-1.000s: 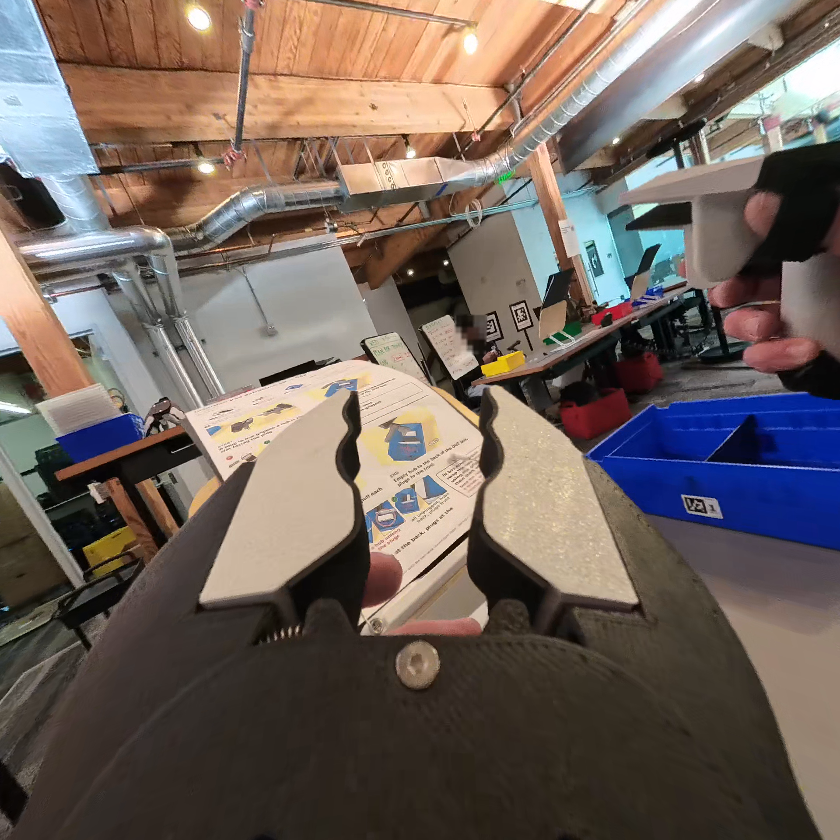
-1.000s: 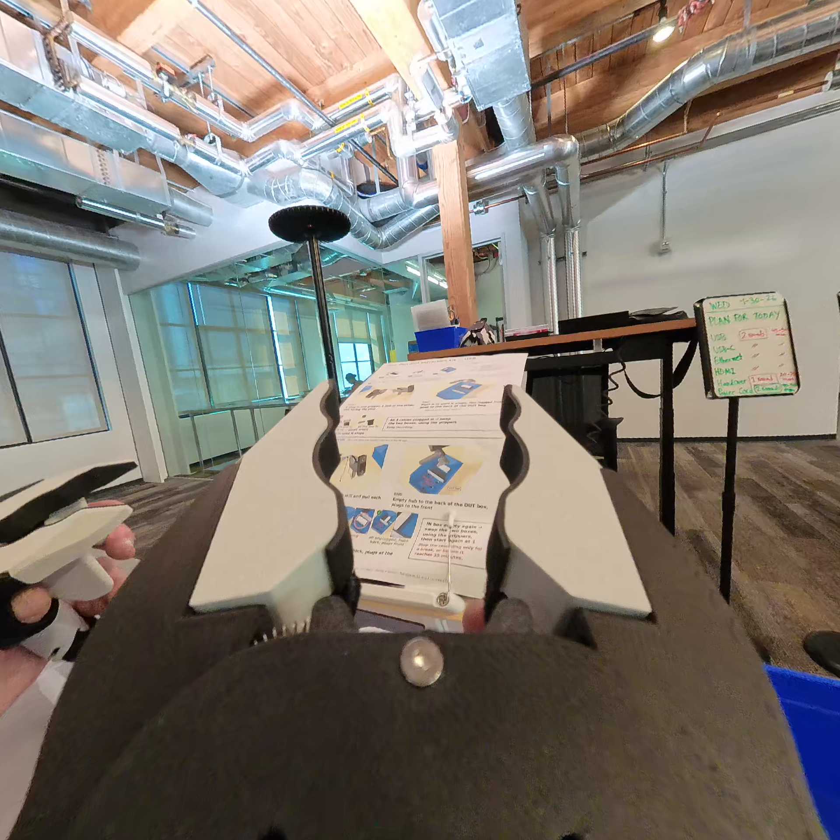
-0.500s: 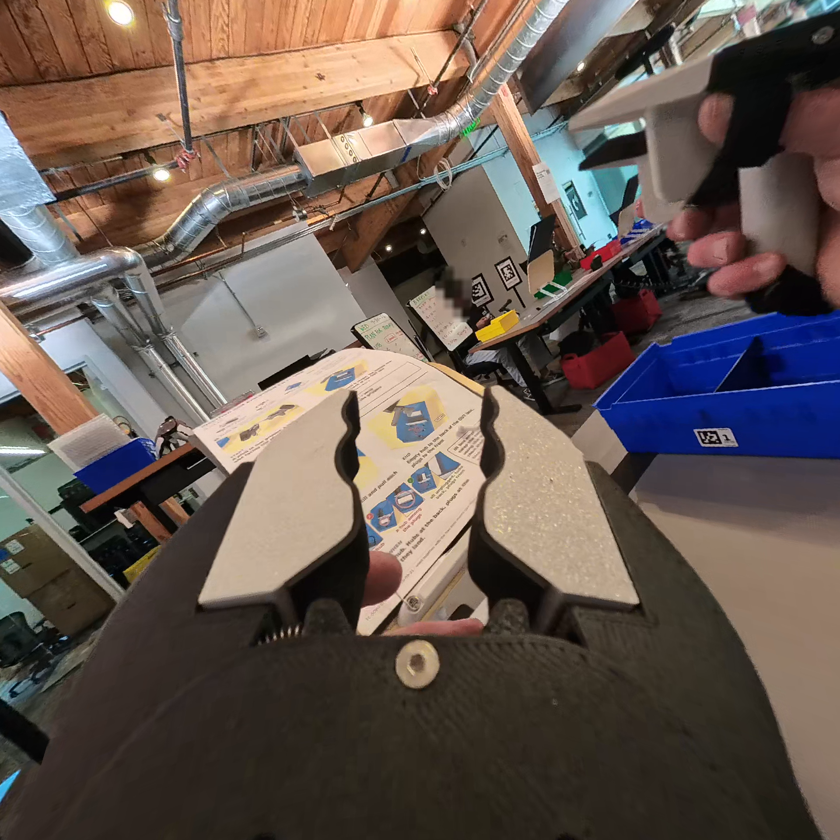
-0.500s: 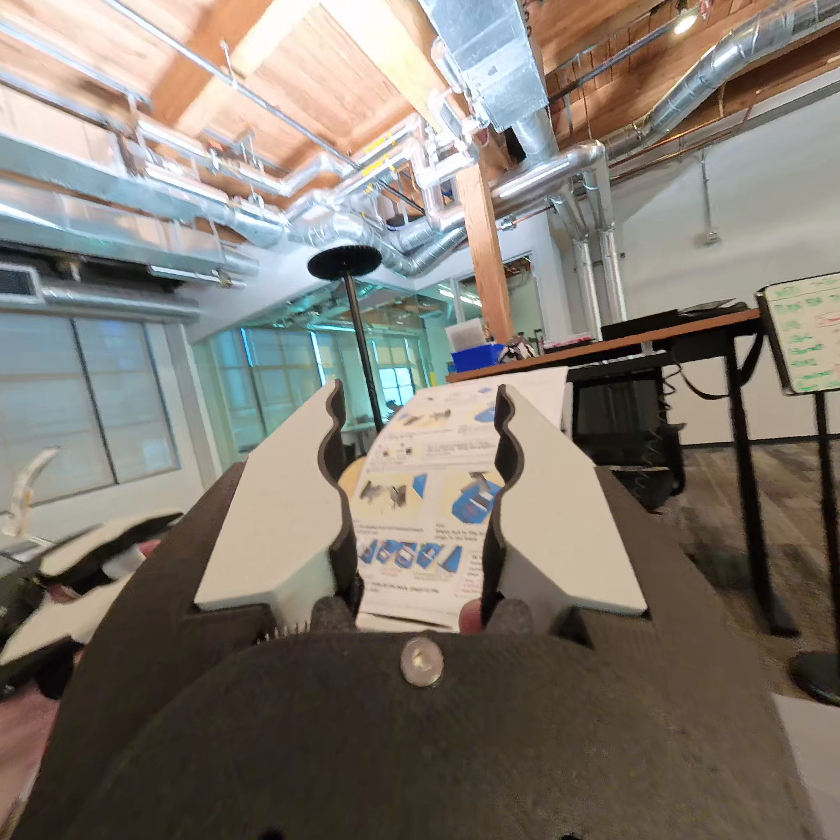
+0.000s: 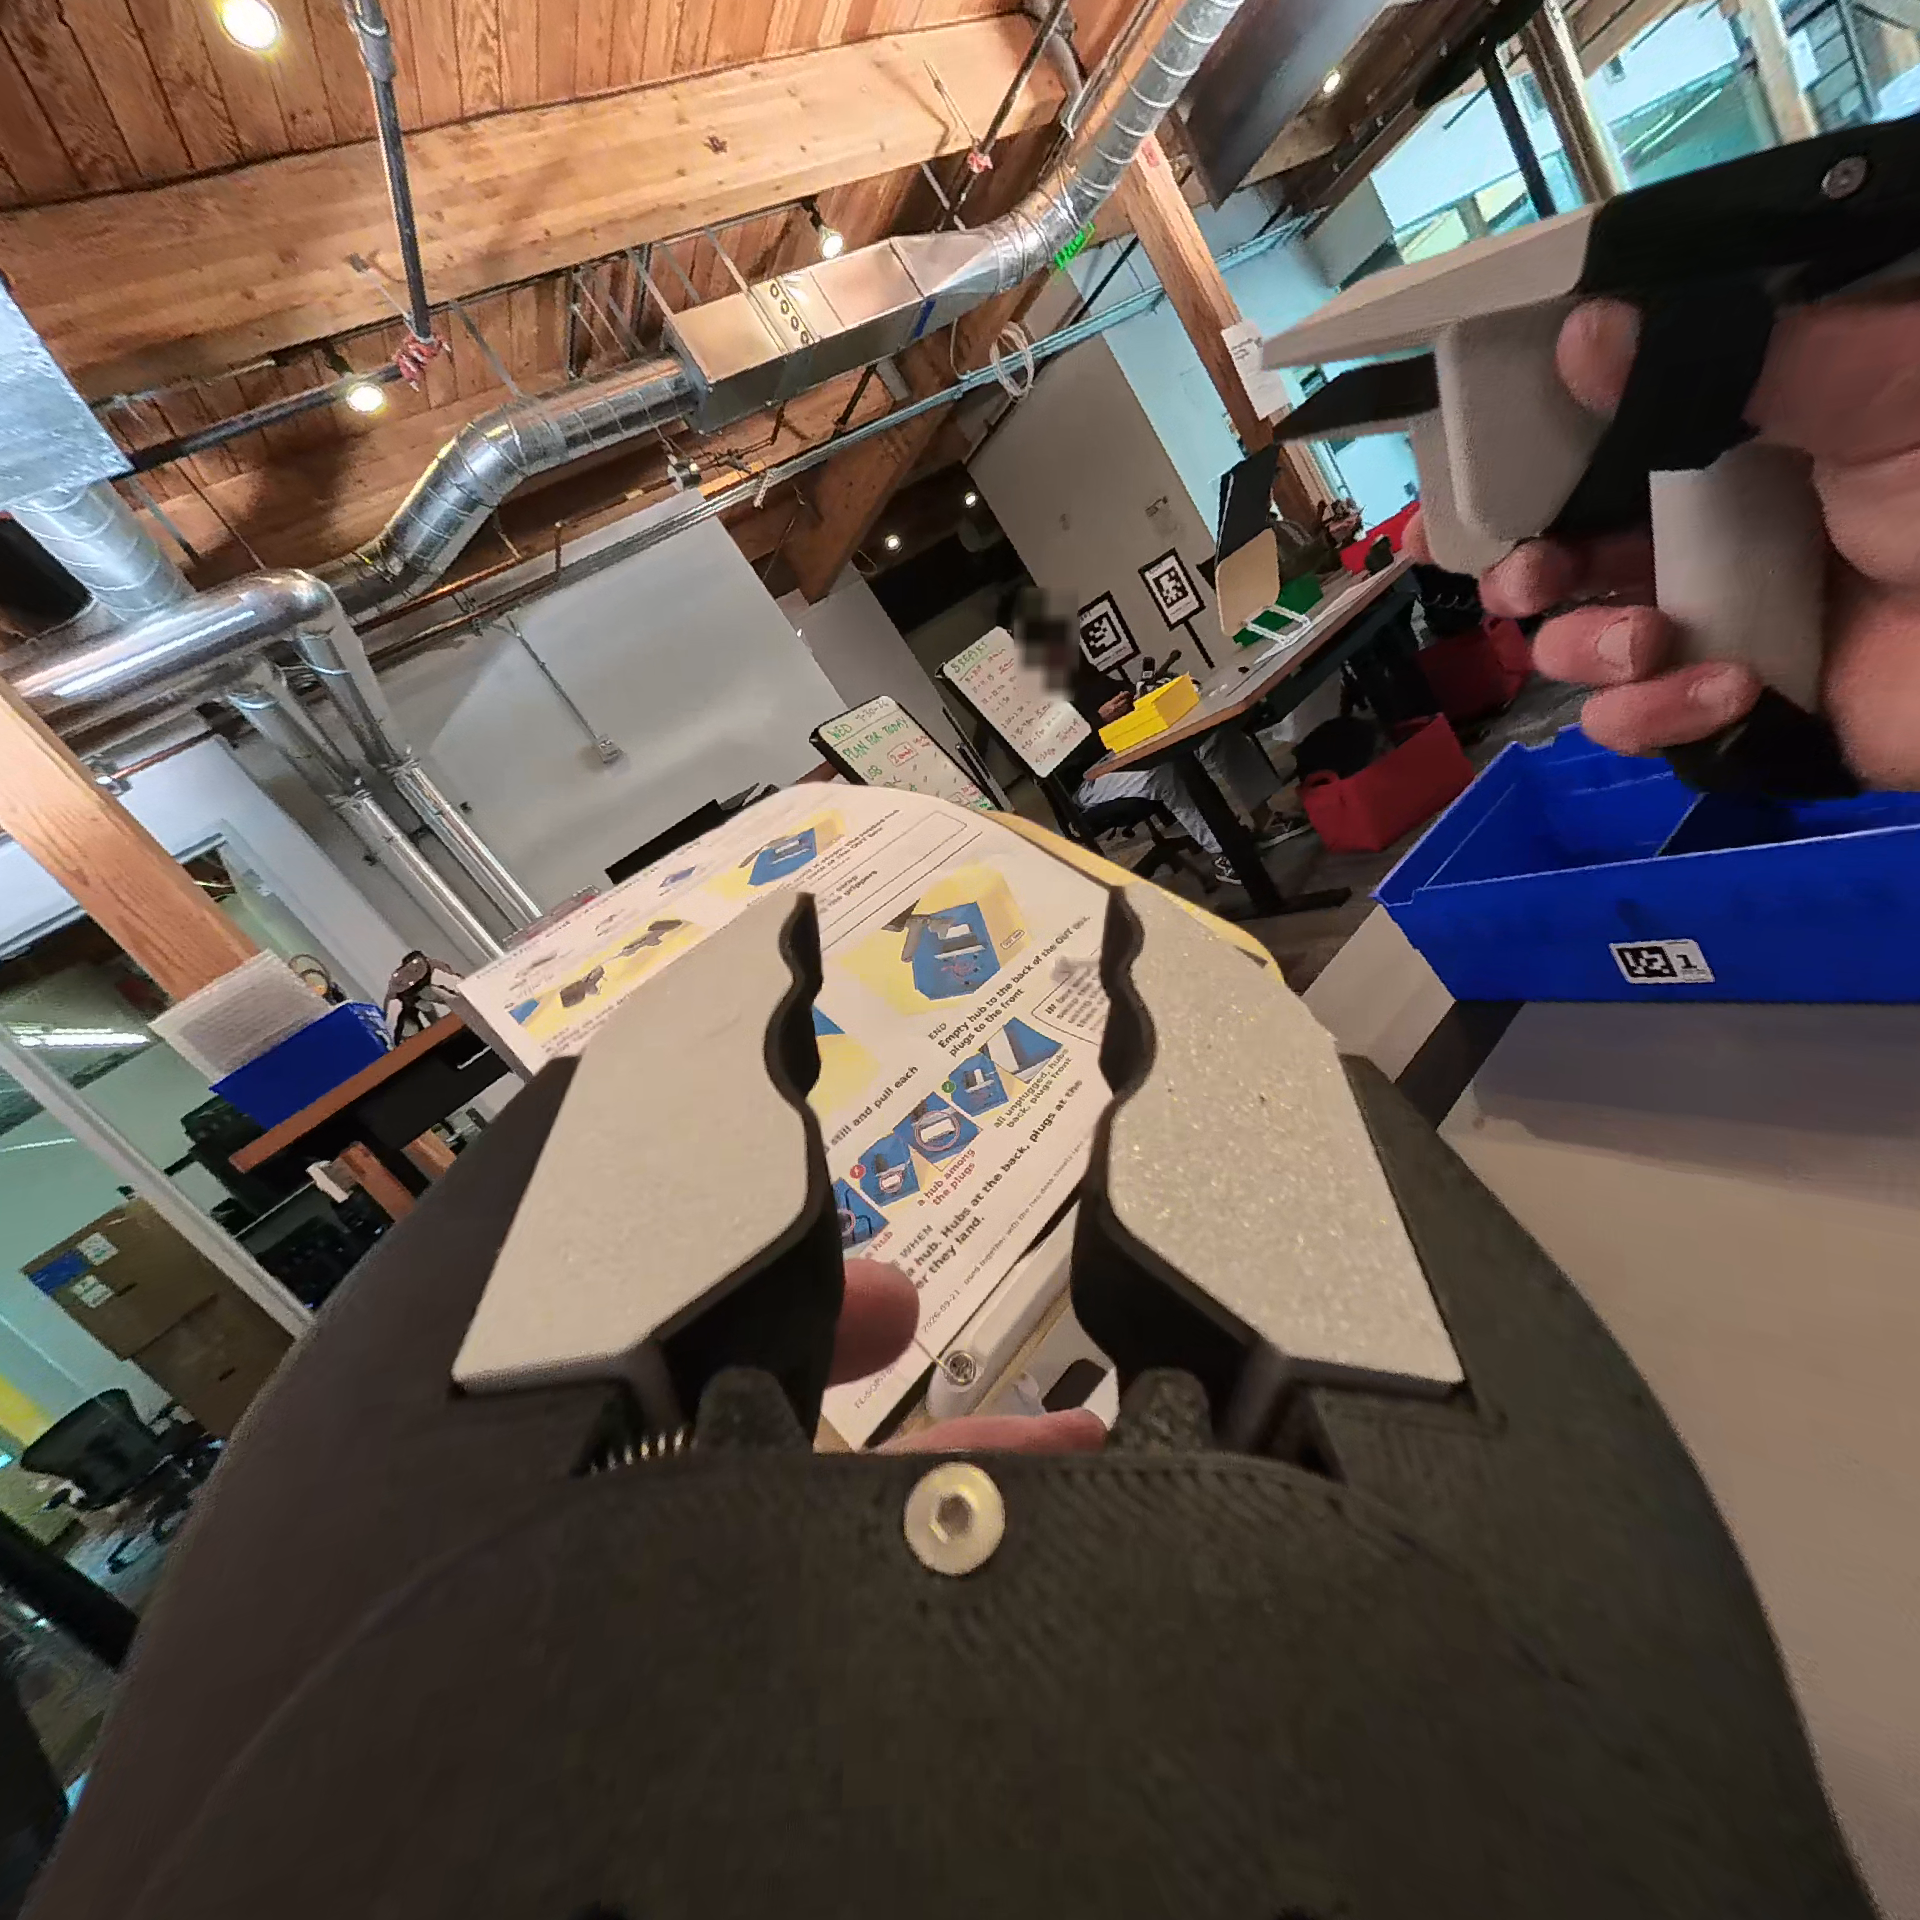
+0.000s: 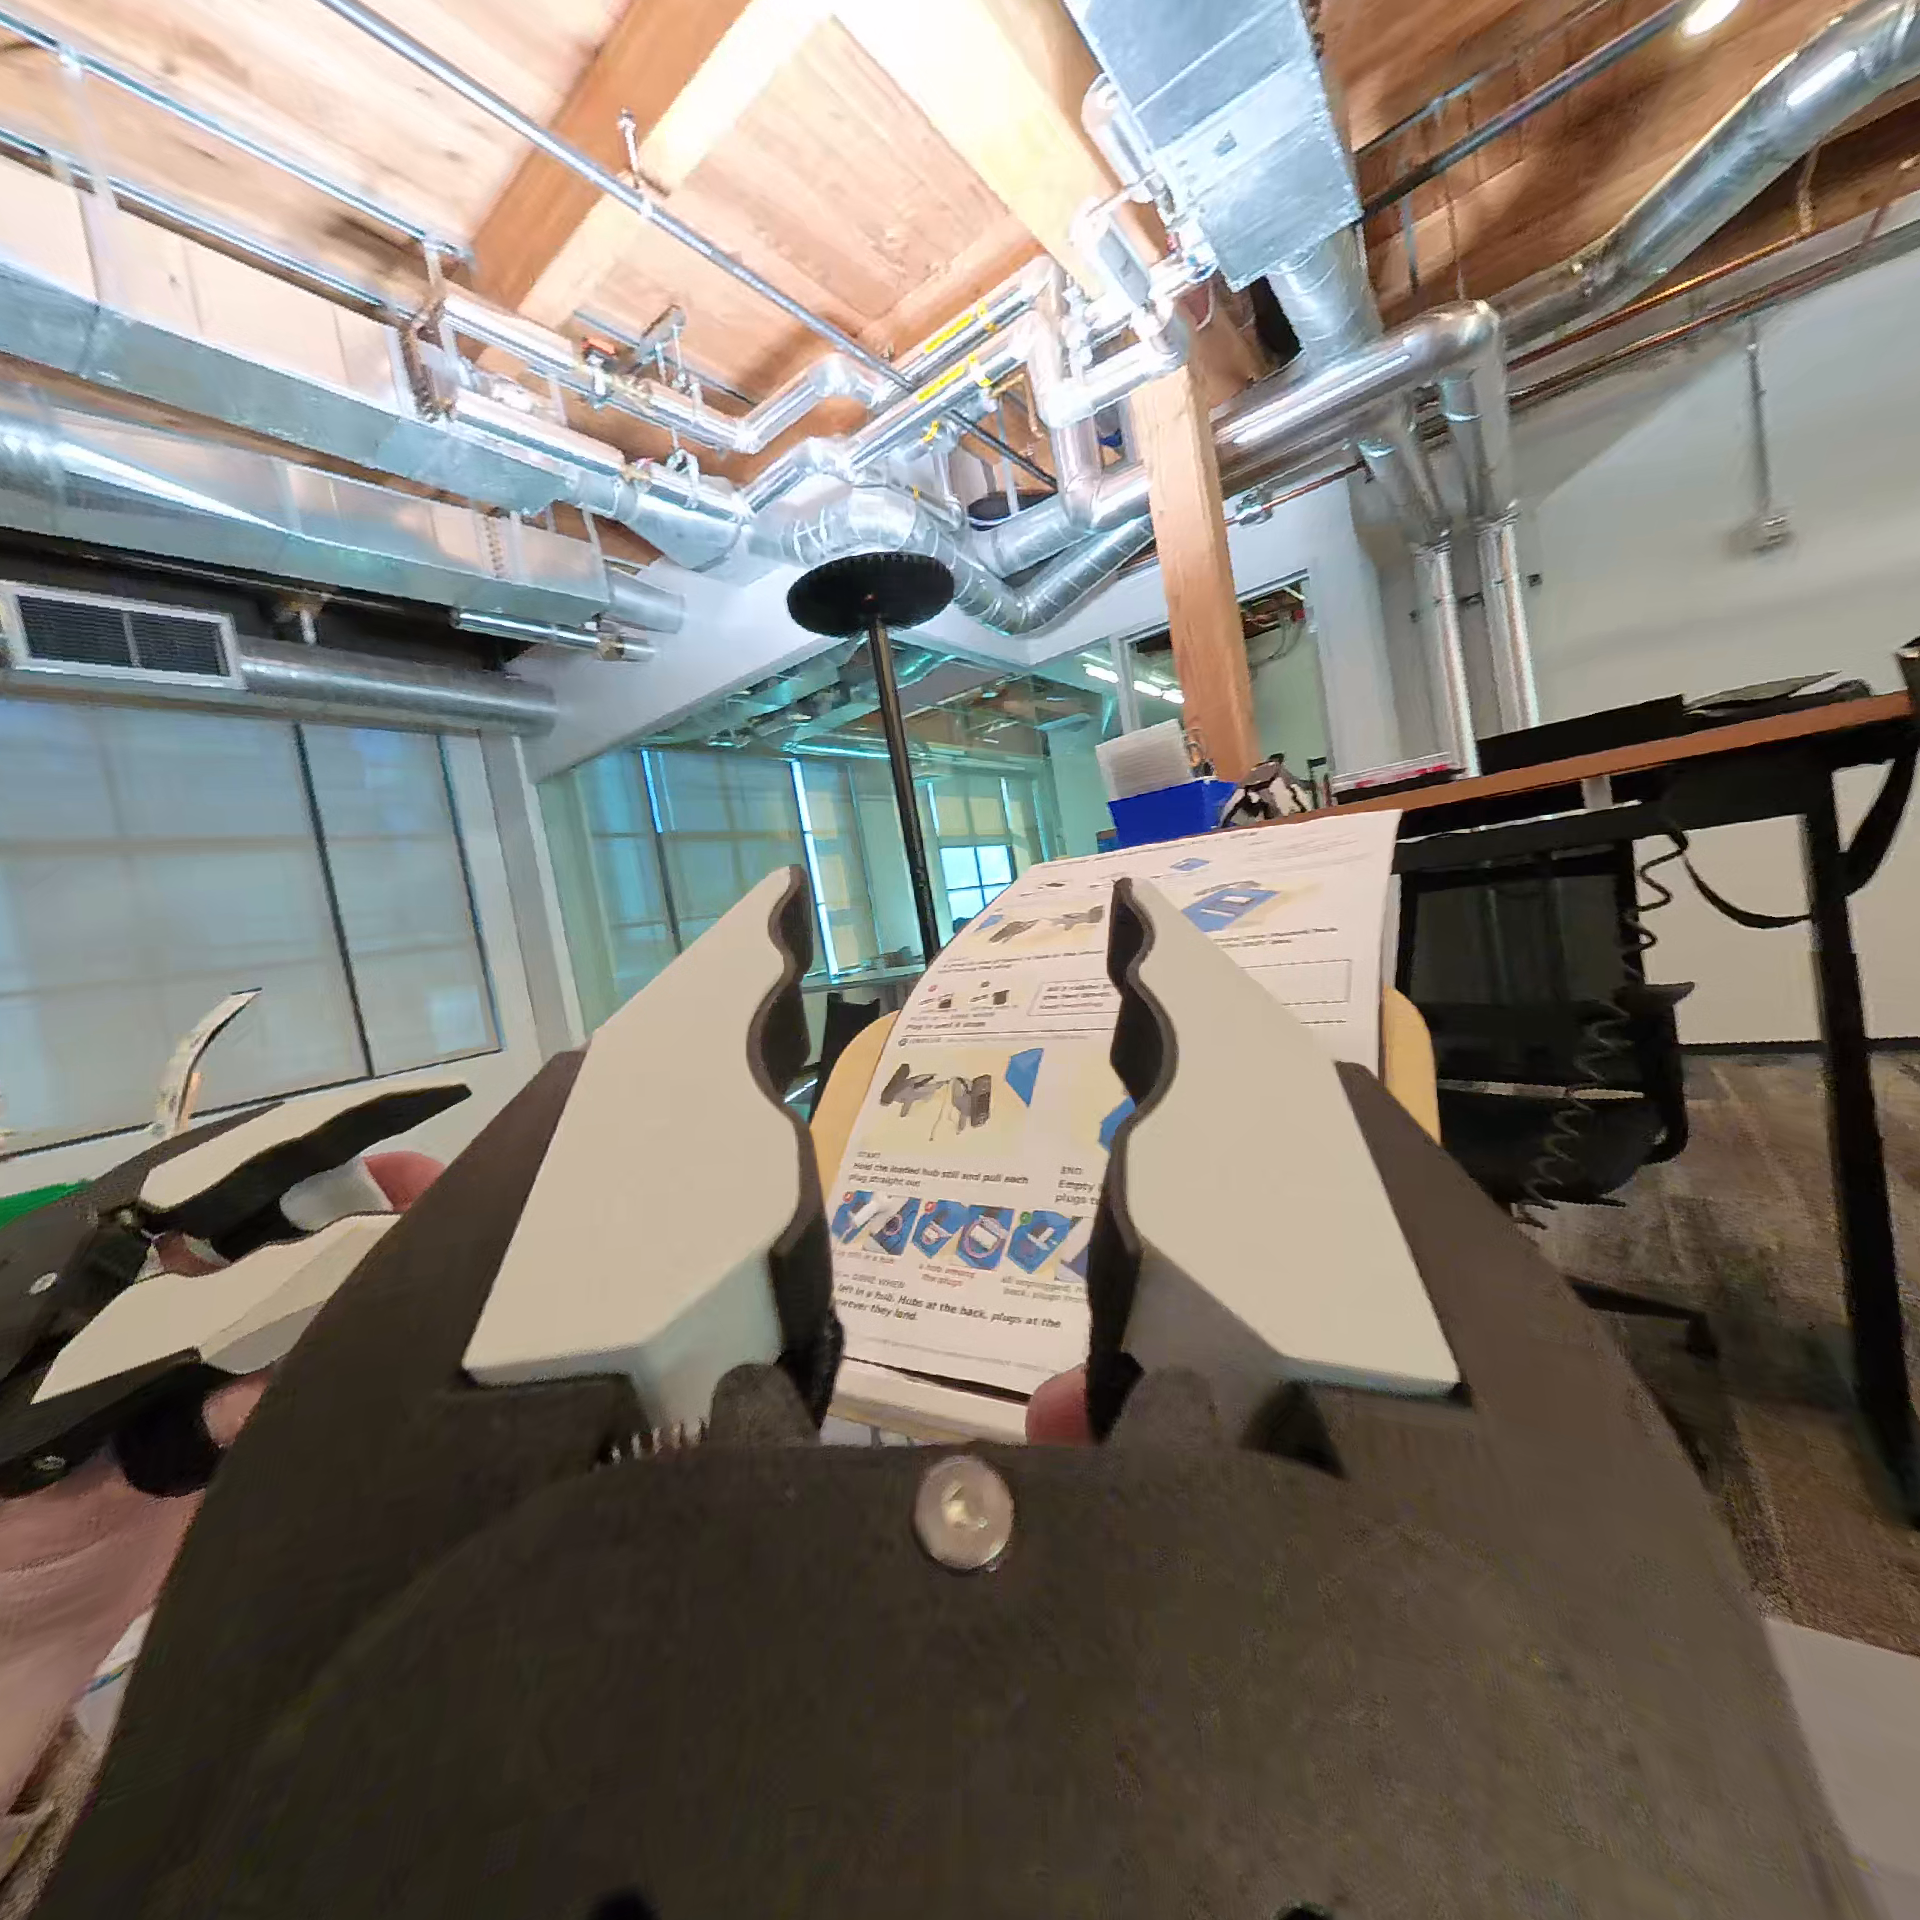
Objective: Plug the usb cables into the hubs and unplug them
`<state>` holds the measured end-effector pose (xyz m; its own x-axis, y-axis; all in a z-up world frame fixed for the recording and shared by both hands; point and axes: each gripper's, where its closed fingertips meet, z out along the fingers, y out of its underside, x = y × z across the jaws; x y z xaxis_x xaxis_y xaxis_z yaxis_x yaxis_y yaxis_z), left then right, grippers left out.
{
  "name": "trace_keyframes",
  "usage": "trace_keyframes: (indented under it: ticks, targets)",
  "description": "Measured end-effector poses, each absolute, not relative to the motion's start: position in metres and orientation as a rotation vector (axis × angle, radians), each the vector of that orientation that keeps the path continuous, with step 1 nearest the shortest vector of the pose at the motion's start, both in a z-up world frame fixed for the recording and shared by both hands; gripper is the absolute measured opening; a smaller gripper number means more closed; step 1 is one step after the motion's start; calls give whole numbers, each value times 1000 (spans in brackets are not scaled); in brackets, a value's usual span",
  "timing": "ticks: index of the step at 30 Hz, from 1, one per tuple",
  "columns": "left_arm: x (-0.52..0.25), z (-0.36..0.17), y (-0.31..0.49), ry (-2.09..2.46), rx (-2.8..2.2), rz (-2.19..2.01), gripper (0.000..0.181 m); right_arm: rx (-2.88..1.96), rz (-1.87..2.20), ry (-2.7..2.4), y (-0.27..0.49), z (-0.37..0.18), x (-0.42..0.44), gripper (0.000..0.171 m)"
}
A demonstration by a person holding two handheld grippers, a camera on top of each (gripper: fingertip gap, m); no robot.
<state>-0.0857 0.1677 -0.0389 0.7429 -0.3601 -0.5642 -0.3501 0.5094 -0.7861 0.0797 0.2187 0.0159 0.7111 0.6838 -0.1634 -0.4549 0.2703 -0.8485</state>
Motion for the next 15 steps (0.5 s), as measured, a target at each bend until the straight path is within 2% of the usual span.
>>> trace_keyframes:
  ticks: [5,15]
  targets:
    - [-72,-31,164,756,-1046,-64,50,-1035,785,-288,217,19,75,55]
    - [-31,-52,183,863,-1090,-93,50,-1058,828,-349,226,13,74,55]
